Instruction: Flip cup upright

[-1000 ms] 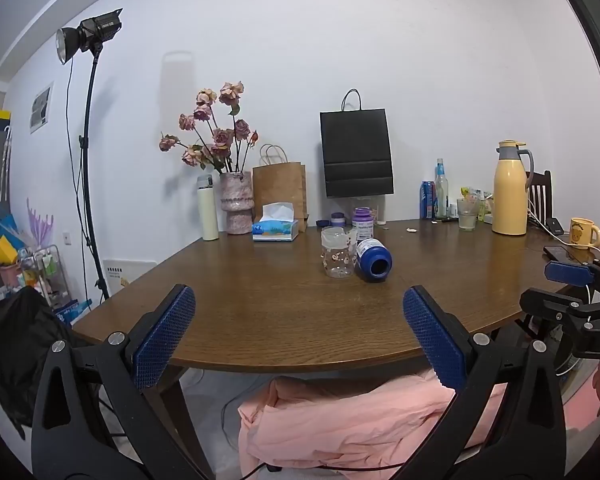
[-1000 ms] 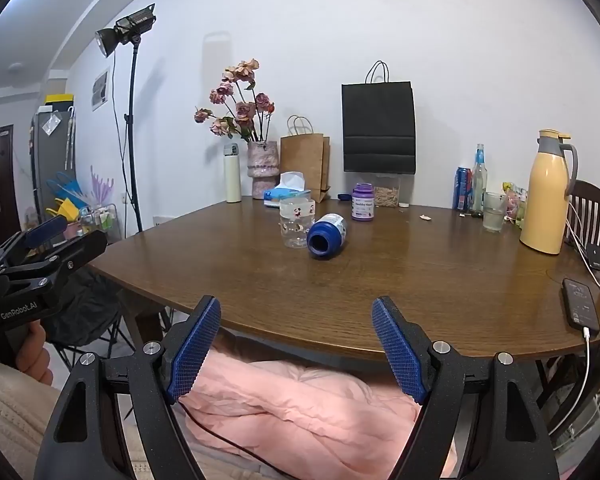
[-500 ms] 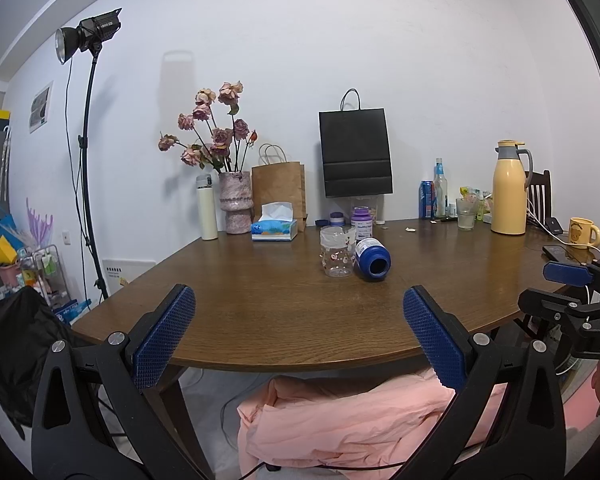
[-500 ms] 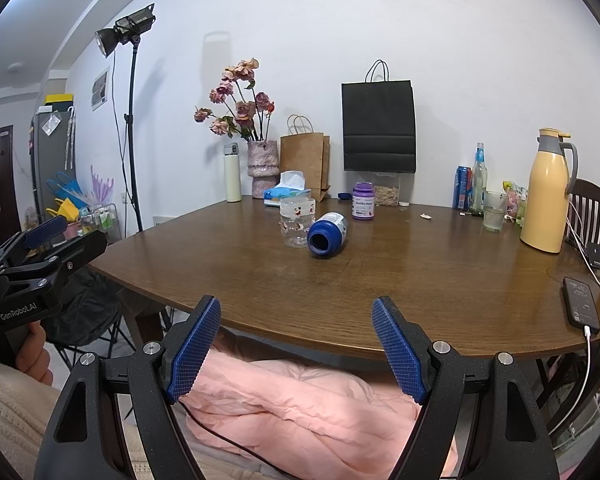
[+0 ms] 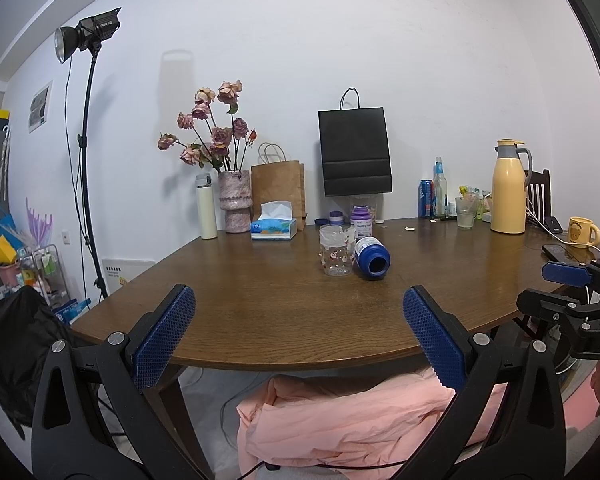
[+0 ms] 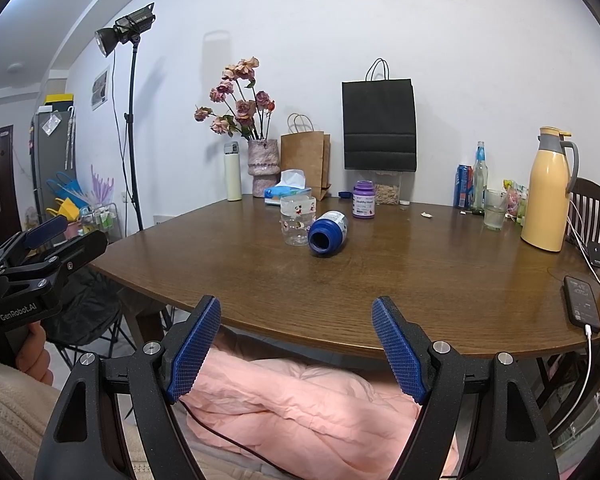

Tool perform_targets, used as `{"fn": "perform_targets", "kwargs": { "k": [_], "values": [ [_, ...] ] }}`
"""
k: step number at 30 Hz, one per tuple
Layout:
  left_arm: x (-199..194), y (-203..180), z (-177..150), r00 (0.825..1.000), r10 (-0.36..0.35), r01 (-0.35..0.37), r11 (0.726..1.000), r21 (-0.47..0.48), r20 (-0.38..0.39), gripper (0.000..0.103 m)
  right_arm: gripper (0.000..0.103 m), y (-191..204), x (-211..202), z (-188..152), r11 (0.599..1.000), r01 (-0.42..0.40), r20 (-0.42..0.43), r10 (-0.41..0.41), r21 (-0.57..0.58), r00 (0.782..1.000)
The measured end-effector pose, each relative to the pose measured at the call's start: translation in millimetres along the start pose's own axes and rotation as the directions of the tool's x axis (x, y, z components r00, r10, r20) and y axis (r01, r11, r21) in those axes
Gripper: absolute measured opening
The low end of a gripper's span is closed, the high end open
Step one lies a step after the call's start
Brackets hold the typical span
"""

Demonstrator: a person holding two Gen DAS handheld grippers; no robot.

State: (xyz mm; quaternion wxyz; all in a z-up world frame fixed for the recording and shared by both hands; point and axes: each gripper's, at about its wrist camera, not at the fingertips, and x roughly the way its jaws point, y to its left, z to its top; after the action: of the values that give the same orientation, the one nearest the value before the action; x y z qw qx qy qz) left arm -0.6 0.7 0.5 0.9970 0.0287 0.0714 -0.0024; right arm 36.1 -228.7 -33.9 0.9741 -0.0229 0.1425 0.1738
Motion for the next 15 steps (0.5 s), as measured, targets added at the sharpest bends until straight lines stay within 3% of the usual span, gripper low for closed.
{"fn": "perform_targets", "kwargs": {
  "k": [15],
  "values": [
    [0.1, 0.0, 0.0, 1.000, -0.001, 0.001, 1.000, 0.000, -0.002, 0.103, 0.083, -1.3, -0.1, 0.9, 1.000, -0.001, -0.002, 0.001, 0.001, 1.000]
  ]
}}
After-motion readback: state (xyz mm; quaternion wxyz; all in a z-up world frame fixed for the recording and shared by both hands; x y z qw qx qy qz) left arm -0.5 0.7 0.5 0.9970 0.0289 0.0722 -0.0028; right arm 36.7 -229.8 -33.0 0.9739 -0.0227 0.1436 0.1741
